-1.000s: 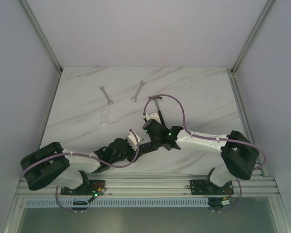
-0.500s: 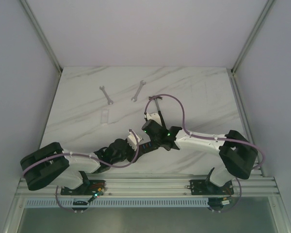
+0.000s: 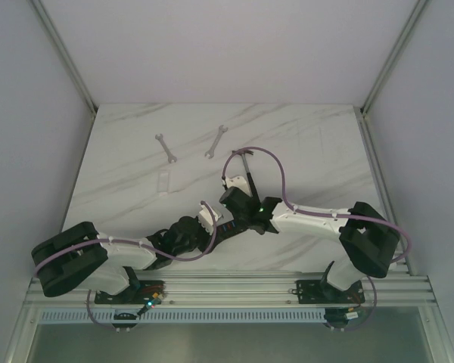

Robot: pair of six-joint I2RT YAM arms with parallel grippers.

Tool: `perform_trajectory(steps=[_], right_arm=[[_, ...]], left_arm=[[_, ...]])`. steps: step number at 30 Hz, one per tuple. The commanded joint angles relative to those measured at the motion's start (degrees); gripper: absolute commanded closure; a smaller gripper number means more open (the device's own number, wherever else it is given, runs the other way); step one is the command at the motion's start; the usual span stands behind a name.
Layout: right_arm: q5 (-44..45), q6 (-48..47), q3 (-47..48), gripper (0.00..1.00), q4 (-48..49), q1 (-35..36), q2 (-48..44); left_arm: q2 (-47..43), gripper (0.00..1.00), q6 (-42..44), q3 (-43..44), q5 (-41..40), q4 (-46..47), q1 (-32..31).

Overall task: Snap on the fuse box
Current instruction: Install the fuse at the fuse box base.

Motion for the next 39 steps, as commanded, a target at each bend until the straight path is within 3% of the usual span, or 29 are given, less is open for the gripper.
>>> perform_trajectory(steps=[1,7,18,39], right_arm=[[-1.3,-4.8,-0.9,1.0,-3.8,0.2,1.4],[-4.6,-8.6,0.0,1.0,-4.3,-0.7,-0.1],[-2.3,-6.6,1.8,1.0,-3.3,-1.0,-2.6],[-6.4,-5.1,0.5,1.0,-7.9,-1.0,12.2]], left_arm=[[-0.4,0.52,-0.5,0.8,-1.5,-1.5,-0.3],[-0.1,0.53,-0.6,1.1,-2.5,-2.3,-0.4],[0.0,0.54,-0.5,1.1,-2.4,-2.5,-0.4],[1.0,0.56,-1.7,1.6,-4.0,-2.6,-0.3]])
